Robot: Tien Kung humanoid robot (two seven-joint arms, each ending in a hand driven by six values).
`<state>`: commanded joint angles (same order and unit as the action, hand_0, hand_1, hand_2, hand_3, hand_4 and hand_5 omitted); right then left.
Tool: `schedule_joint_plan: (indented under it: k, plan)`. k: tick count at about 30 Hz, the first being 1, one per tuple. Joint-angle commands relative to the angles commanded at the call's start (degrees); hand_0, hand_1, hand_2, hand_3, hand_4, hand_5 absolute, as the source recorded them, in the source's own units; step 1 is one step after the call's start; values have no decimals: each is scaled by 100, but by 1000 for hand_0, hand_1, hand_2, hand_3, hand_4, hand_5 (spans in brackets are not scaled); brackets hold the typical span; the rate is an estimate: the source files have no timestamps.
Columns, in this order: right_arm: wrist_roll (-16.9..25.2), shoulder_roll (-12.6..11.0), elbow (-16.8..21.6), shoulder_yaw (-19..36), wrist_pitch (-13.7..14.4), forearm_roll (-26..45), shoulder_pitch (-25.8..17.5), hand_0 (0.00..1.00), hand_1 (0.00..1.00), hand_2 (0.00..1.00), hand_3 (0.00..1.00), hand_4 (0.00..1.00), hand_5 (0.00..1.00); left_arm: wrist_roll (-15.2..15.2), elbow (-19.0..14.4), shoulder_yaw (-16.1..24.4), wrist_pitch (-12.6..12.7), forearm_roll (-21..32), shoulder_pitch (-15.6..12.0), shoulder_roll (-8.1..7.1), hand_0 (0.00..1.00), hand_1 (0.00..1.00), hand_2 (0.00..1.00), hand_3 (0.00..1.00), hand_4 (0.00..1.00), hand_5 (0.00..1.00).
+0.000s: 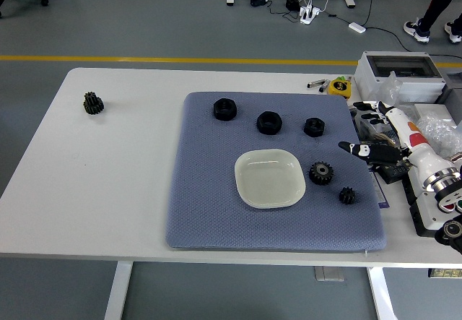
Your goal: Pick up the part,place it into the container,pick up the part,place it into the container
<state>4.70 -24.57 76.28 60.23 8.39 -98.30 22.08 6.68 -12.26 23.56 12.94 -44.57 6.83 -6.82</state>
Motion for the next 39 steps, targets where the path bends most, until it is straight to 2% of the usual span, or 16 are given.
schedule_joint_plan:
  k: [2, 3, 6, 8, 16, 20, 25, 32, 39]
  plan:
    - [-12, -45, 12, -123, -37, -298, 91, 678, 711, 759, 789, 998, 314, 1, 0, 1, -2, -7, 2, -1, 651, 644, 618, 554, 593, 499]
    - [-19, -72, 14, -215, -65, -521, 158, 619, 675, 727, 766, 998, 297, 3, 0, 4, -2, -10, 3, -1, 651, 645, 618, 554, 593, 499]
    - [-54, -147, -19, -514, -197, -1218, 391, 619, 675, 727, 766, 998, 297, 4, -1, 3, -2, -8, 0, -1, 651, 645, 618, 554, 593, 499]
    - [-79, -195, -57, -725, -295, -1447, 551, 619, 675, 727, 766, 998, 297, 6, -2, 6, -3, -9, -3, -3, 651, 645, 618, 554, 593, 499]
    - [-176, -223, -333, -1501, -571, -1250, 1094, 627, 671, 719, 750, 998, 305, 11, -3, 6, -3, -7, -32, -16, 650, 644, 618, 555, 593, 499]
    - [-189, -144, -560, -1801, -579, -1147, 1325, 627, 671, 719, 750, 998, 305, 21, -3, 25, -6, -31, -41, -22, 650, 644, 618, 555, 593, 499]
    - [-222, 49, -1053, -2079, -602, -1121, 1610, 627, 671, 719, 741, 998, 316, 27, -5, 36, -7, -44, -49, -21, 651, 646, 620, 555, 593, 499]
    - [-195, 199, -1598, -2413, -583, -1204, 1892, 636, 673, 718, 715, 998, 313, 35, -9, 53, -14, -69, -59, -16, 651, 646, 620, 555, 594, 497]
    - [-145, 265, -1861, -2600, -566, -1271, 2031, 637, 669, 711, 673, 985, 326, 37, -13, 54, -20, -87, -45, -17, 650, 647, 622, 555, 595, 498]
